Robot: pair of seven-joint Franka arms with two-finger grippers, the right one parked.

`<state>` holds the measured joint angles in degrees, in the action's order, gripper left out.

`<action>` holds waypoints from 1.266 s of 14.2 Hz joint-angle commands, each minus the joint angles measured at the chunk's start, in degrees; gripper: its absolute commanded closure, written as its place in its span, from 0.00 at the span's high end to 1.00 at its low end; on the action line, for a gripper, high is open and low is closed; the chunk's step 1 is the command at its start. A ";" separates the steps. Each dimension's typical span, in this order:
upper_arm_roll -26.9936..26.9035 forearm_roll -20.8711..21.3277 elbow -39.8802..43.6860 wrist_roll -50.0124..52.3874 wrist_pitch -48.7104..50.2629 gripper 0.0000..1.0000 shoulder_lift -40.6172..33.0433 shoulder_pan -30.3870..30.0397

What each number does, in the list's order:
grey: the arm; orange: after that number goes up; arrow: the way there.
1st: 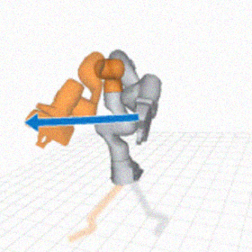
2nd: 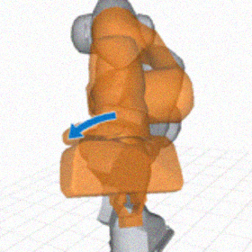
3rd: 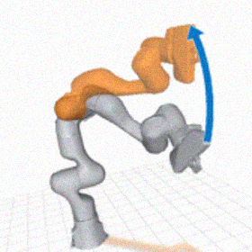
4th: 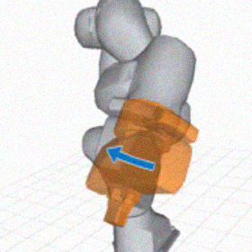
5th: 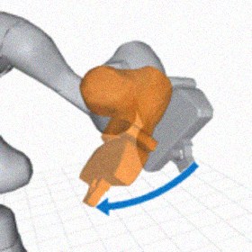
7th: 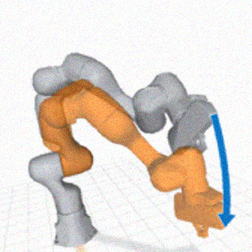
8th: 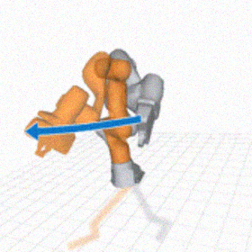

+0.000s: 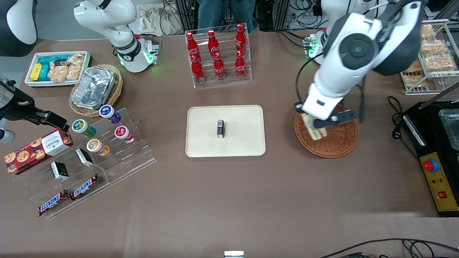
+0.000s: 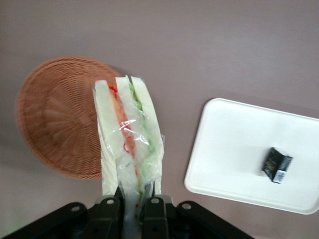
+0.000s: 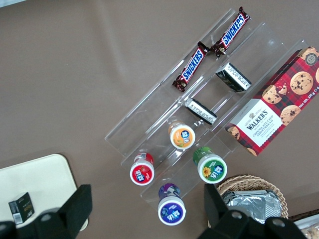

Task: Place sandwich from basket to tray
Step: 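Carry the sandwich with the left gripper over the white tray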

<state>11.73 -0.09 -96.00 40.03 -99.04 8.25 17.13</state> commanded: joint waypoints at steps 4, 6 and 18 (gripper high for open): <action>2.15 -4.65 -0.94 -1.17 -11.94 0.00 7.47 4.66; 3.12 -5.96 -2.69 -0.57 -18.53 0.00 9.05 6.76; 2.86 0.87 -18.43 -0.74 -42.99 0.00 16.27 12.84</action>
<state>15.19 -1.54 -114.30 39.21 -141.10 24.21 29.12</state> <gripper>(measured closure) 0.841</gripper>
